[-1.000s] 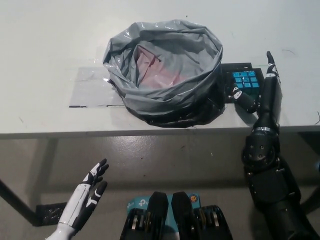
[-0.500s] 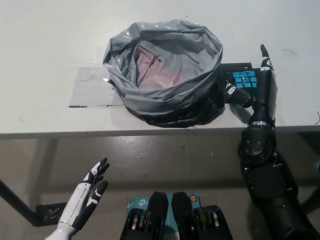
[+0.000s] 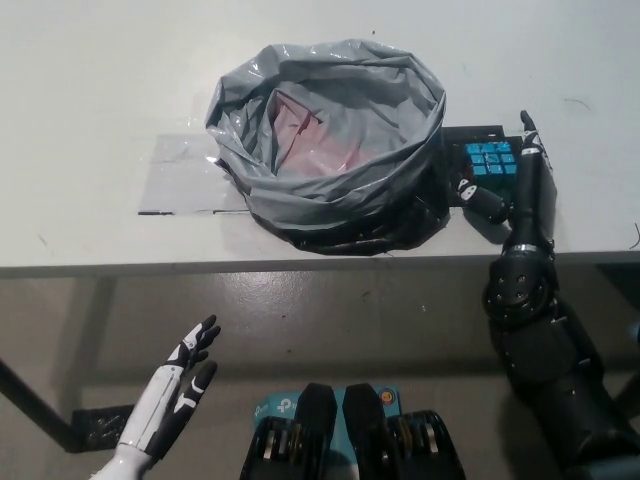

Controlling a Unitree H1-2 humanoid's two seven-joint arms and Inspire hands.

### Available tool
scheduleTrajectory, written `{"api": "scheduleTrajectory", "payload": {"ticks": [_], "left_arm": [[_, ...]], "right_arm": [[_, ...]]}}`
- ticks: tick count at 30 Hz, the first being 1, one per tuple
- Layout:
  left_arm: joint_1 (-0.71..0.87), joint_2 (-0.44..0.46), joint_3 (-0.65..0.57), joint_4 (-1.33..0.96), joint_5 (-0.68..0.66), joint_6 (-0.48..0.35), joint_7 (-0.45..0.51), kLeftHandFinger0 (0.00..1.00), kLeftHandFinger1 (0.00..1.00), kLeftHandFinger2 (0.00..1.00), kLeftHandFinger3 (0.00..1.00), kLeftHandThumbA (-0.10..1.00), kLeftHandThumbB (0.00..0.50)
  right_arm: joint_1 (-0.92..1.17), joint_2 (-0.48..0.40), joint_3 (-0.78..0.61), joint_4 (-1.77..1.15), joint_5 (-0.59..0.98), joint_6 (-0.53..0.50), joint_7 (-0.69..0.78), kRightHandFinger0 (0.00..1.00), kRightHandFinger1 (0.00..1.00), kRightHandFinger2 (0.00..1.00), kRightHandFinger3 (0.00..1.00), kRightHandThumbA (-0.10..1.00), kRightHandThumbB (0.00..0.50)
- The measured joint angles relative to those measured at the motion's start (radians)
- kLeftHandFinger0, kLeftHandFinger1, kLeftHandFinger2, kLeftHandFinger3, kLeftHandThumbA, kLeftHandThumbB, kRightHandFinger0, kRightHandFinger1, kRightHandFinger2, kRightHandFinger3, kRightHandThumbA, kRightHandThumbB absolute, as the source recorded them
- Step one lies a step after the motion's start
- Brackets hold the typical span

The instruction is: Use the right hand to pick up a rubix's cube and place it into a plastic bag and lift the bag

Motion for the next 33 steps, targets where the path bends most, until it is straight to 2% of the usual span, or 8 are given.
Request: {"api": "scheduleTrajectory", "payload": {"ticks": [10, 14, 16, 17, 18, 20, 25, 33], "left_arm": [[-0.002, 0.000, 0.000, 0.000, 0.000, 0.000, -0.001, 1.00, 1.00, 1.00, 1.00, 1.00, 0.191], [-0.004, 0.000, 0.000, 0.000, -0.002, -0.001, -0.001, 1.00, 1.00, 1.00, 1.00, 1.00, 0.206], [-0.004, 0.000, 0.000, 0.000, -0.003, -0.001, -0.001, 1.00, 1.00, 1.00, 1.00, 1.00, 0.205], [-0.004, 0.000, 0.000, 0.000, -0.004, -0.001, -0.001, 1.00, 1.00, 1.00, 1.00, 1.00, 0.204], [-0.004, 0.000, 0.000, 0.000, -0.004, -0.002, -0.001, 1.00, 1.00, 1.00, 1.00, 1.00, 0.204], [-0.004, 0.000, 0.000, 0.000, -0.004, -0.002, -0.001, 1.00, 1.00, 1.00, 1.00, 1.00, 0.196], [-0.005, 0.000, 0.001, 0.000, -0.004, -0.002, -0.001, 1.00, 1.00, 1.00, 1.00, 1.00, 0.195], [-0.010, 0.000, 0.003, 0.001, -0.004, -0.003, -0.001, 1.00, 1.00, 1.00, 1.00, 1.00, 0.194]], "right_arm": [[-0.062, -0.029, -0.010, 0.158, 0.041, -0.037, -0.008, 1.00, 1.00, 1.00, 1.00, 0.78, 0.452], [-0.075, -0.029, -0.027, 0.175, 0.068, -0.067, -0.007, 0.98, 1.00, 1.00, 1.00, 0.55, 0.405], [-0.077, -0.027, -0.050, 0.175, 0.097, -0.102, -0.002, 0.52, 0.66, 0.81, 0.98, 0.48, 0.386], [-0.077, -0.025, -0.064, 0.174, 0.109, -0.114, -0.001, 0.24, 0.35, 0.46, 0.63, 0.29, 0.302], [-0.078, -0.023, -0.079, 0.173, 0.125, -0.124, -0.002, 0.24, 0.35, 0.46, 0.63, 0.29, 0.302], [-0.078, -0.021, -0.096, 0.173, 0.142, -0.126, -0.006, 0.01, 0.03, 0.13, 0.20, -0.06, 0.250], [-0.083, -0.017, -0.117, 0.174, 0.171, -0.128, -0.015, 0.00, 0.08, 0.49, 0.57, -0.10, 0.207], [-0.087, -0.018, -0.142, 0.176, 0.233, -0.137, 0.007, 0.00, 0.18, 0.61, 0.68, -0.10, 0.210]]}}
